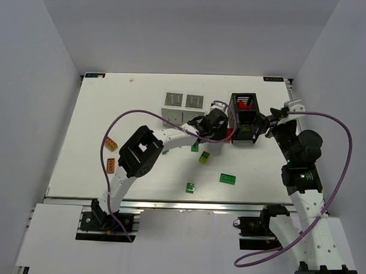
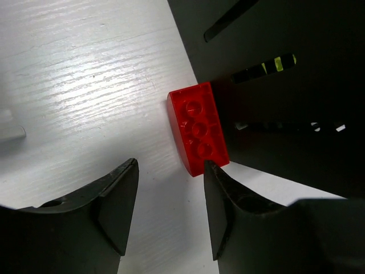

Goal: Sort the legos into containers by color

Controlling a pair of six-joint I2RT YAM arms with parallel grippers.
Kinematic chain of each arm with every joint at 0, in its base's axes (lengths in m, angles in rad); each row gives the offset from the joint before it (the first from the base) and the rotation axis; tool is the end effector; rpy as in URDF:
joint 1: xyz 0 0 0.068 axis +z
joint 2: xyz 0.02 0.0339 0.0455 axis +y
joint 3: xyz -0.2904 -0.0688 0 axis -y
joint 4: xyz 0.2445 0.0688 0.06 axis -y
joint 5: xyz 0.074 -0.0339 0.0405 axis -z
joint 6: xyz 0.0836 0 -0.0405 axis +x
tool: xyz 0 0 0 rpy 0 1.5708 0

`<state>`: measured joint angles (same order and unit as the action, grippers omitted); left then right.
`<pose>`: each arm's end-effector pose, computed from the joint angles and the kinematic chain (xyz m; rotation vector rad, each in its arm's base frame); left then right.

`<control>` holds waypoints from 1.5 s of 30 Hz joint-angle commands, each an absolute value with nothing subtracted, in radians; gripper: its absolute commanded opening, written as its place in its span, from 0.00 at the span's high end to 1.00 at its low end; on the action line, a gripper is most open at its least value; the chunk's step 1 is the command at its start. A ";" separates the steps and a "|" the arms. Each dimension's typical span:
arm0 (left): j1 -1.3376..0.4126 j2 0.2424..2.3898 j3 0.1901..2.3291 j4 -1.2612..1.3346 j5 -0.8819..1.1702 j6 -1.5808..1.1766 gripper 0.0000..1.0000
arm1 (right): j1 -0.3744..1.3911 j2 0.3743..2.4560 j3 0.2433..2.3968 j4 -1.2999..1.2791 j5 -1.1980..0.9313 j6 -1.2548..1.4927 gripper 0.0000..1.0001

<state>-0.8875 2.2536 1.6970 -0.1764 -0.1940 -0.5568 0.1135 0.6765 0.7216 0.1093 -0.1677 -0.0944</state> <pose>0.3651 -0.4229 0.1562 0.2853 2.3262 -0.5181 0.1869 0.0353 0.3903 -0.2846 1.3911 0.1345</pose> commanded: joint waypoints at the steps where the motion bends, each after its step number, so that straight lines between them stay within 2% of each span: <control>1: -0.893 2.252 1.746 -0.172 -0.227 -0.548 0.41 | 0.120 0.666 0.715 0.173 -0.150 -0.110 0.45; 19: -0.891 2.342 1.874 -0.186 -0.226 -0.566 0.40 | 0.124 0.667 0.710 0.176 -0.152 -0.112 0.46; 45: -0.891 2.393 1.896 -0.213 -0.178 -0.563 0.51 | 0.130 0.673 0.709 0.178 -0.149 -0.115 0.46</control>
<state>-0.8875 2.4001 1.8664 -0.1894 -0.1909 -0.5701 0.1249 0.6758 0.7212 0.1158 -0.1623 -0.1089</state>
